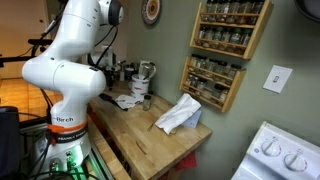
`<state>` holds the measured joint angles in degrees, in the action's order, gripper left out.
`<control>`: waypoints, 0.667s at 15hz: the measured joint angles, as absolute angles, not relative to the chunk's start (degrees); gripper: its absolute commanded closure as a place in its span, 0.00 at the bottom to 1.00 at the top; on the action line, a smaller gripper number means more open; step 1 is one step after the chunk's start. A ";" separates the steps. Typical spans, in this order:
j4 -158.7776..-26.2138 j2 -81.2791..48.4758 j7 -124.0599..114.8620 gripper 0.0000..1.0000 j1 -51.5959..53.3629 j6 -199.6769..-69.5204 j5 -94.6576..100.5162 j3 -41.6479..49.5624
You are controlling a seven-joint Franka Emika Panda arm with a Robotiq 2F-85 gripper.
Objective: Pick up the wooden cooking spoon and put it on the black spatula and then pick up both the wooden spoon and the black spatula from the countertop and put them in the white and red utensil holding bucket
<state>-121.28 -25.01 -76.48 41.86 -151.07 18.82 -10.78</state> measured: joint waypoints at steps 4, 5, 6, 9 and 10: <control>-119.77 -26.47 -76.59 0.21 44.27 -150.96 18.82 -7.80; -119.62 -26.48 -76.63 0.12 44.69 -150.90 18.82 -7.17; -119.45 -26.48 -76.65 0.05 45.07 -150.74 18.82 -6.51; -119.16 -26.48 -76.65 0.13 45.55 -149.82 18.82 -5.21; -119.16 -26.51 -76.65 0.29 45.57 -149.07 18.82 -5.06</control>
<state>-119.16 -26.51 -76.65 45.57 -149.07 18.82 -5.06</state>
